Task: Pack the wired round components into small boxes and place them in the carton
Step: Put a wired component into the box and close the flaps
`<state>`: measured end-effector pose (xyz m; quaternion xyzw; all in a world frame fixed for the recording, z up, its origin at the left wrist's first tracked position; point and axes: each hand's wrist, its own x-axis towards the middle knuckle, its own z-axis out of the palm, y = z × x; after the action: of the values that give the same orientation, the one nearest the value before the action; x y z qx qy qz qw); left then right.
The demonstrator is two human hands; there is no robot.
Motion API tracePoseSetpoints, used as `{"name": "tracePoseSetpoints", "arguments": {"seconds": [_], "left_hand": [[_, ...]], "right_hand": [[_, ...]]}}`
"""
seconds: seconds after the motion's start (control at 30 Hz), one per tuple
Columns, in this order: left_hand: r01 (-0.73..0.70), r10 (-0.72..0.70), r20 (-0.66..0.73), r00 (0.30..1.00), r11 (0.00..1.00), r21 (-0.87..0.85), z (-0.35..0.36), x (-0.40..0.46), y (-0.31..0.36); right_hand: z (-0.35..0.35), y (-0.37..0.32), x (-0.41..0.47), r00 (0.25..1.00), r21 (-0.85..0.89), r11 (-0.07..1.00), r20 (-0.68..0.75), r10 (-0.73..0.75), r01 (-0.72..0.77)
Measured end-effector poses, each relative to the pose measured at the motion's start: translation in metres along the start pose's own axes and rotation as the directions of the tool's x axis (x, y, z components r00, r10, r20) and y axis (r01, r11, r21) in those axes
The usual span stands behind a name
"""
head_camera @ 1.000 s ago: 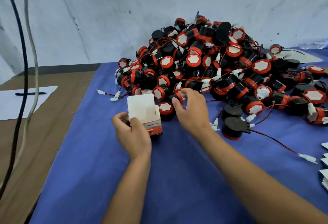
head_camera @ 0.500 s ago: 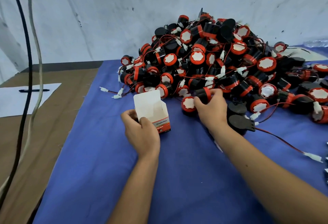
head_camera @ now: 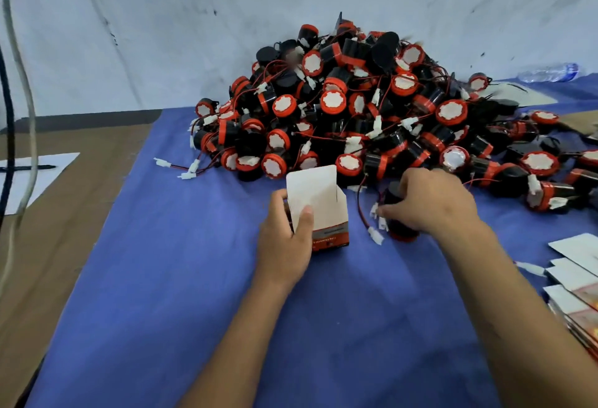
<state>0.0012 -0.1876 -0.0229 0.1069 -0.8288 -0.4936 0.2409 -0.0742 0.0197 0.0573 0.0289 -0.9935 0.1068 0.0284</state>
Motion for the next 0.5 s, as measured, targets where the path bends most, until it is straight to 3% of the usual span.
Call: {"name": "tracePoseSetpoints", "arguments": {"seconds": [0.1, 0.17, 0.23, 0.27, 0.3, 0.37, 0.43, 0.5], "left_hand": [[-0.077, 0.072, 0.065, 0.995, 0.994, 0.077, 0.003, -0.005, 0.002], [-0.073, 0.067, 0.063, 0.996, 0.992, 0.099, 0.003, -0.005, 0.003], [-0.059, 0.055, 0.052, 0.997, 0.995, 0.080, -0.001, -0.007, 0.008], [-0.045, 0.043, 0.044, 0.998, 0.997, 0.061, -0.002, -0.006, 0.009], [-0.038, 0.036, 0.033, 0.999, 0.999, 0.039, -0.003, -0.006, 0.008], [-0.005, 0.005, 0.026, 1.000, 1.000, 0.004, -0.004, -0.006, 0.009], [0.003, -0.003, 0.037, 0.999, 1.000, -0.005, -0.004, -0.006, 0.009], [-0.007, 0.006, 0.048, 0.999, 1.000, 0.020, -0.003, -0.007, 0.012]], "right_hand": [[0.004, 0.015, -0.010, 0.976, -0.031, 0.998, 0.215, -0.047, 0.055], [0.015, 0.017, -0.011, 0.982, 0.045, 0.993, 0.153, -0.111, 0.105], [0.021, 0.016, -0.012, 0.988, 0.245, 0.957, -0.028, -0.155, 0.157], [0.021, 0.014, -0.013, 0.979, 0.426, 0.882, -0.112, -0.169, 0.201], [0.021, 0.011, -0.016, 0.971, 0.627, 0.741, -0.167, -0.172, 0.239], [0.019, -0.001, -0.025, 0.970, 0.902, 0.374, -0.155, -0.187, 0.217], [0.018, -0.015, -0.036, 0.964, 0.983, 0.140, -0.084, -0.251, 0.122], [0.017, -0.027, -0.045, 0.934, 0.999, 0.044, 0.005, -0.358, 0.012]]}}
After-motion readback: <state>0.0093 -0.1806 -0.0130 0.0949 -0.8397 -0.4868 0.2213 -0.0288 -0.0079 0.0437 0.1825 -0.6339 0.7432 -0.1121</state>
